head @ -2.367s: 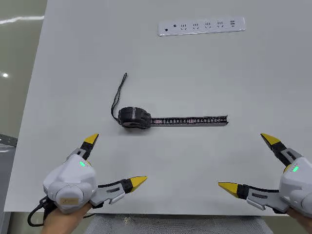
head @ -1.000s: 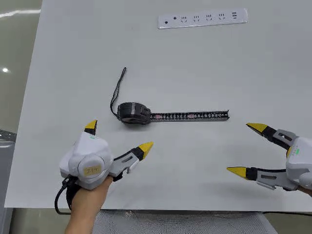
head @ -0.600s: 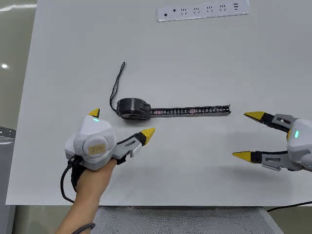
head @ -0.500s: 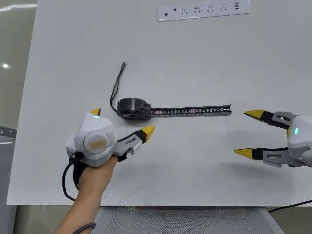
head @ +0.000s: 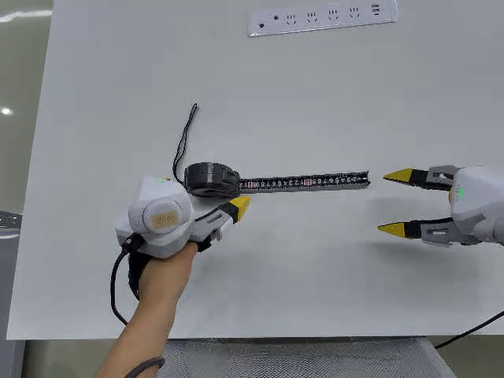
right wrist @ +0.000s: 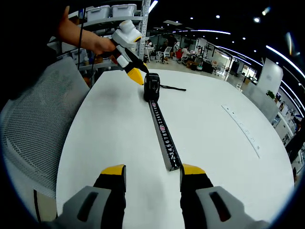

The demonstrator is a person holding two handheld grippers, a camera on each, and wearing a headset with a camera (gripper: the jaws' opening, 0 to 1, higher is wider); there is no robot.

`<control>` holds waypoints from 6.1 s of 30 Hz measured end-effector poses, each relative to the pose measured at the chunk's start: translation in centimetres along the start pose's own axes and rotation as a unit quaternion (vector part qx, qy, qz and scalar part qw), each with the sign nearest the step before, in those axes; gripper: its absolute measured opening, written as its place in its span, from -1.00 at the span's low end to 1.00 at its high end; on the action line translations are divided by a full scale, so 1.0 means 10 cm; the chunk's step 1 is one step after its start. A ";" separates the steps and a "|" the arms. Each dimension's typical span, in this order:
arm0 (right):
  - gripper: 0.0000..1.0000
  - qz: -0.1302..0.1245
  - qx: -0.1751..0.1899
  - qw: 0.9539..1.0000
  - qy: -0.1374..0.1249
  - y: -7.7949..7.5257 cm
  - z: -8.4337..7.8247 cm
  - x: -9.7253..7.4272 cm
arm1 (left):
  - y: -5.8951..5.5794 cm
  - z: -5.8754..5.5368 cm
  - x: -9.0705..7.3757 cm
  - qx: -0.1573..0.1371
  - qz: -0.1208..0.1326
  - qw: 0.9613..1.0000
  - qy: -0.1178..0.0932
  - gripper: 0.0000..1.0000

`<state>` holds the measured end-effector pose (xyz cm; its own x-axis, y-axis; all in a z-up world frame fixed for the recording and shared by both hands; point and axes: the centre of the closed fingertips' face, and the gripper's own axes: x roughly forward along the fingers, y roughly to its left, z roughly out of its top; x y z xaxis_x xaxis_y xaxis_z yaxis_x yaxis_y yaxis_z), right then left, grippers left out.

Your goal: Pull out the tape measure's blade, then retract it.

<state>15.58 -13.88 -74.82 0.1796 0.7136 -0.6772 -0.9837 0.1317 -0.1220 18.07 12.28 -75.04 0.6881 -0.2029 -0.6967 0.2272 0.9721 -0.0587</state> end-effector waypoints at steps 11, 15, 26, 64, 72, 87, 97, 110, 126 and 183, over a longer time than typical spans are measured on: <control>-0.20 0.018 -0.021 1.000 0.013 -0.15 -0.12 0.10 | -0.02 0.00 0.07 -0.026 0.020 0.999 -0.005 0.55; -0.27 0.020 -0.023 0.999 0.015 -0.23 -0.15 0.14 | -0.01 -0.01 0.12 -0.034 0.024 0.999 -0.002 0.51; -0.40 0.026 -0.027 0.999 0.025 -0.31 -0.24 0.25 | 0.01 -0.03 0.19 -0.043 0.030 0.999 0.003 0.43; -0.72 0.062 -0.020 0.997 0.031 -0.38 -0.32 0.52 | 0.09 -0.05 0.40 -0.063 0.047 0.997 0.014 0.28; -0.73 0.063 -0.024 0.997 0.033 -0.36 -0.32 0.50 | 0.11 -0.06 0.43 -0.073 0.054 0.996 0.018 0.29; -0.73 0.061 -0.031 0.997 0.033 -0.36 -0.31 0.49 | 0.11 -0.09 0.45 -0.078 0.066 0.994 0.036 0.24; -0.73 0.061 -0.038 0.997 0.028 -0.37 -0.25 0.49 | 0.13 -0.09 0.45 -0.062 0.072 0.994 0.049 0.20; -0.74 0.063 -0.043 0.997 0.024 -0.36 -0.18 0.52 | 0.13 -0.09 0.40 -0.067 0.064 0.994 0.055 0.19; -0.74 0.066 -0.043 0.997 0.021 -0.33 -0.15 0.56 | 0.12 -0.09 0.45 -0.063 0.053 0.995 0.059 0.19; -0.73 0.069 -0.054 0.996 0.007 -0.31 0.06 0.70 | 0.10 -0.09 0.42 -0.071 0.009 0.995 0.066 0.19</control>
<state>19.93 -8.90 -78.79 0.0433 0.7100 -0.7028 -0.9937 -0.0424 -0.1041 20.60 12.52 -78.64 0.5928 -0.1775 -0.7855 0.1092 0.9841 -0.1400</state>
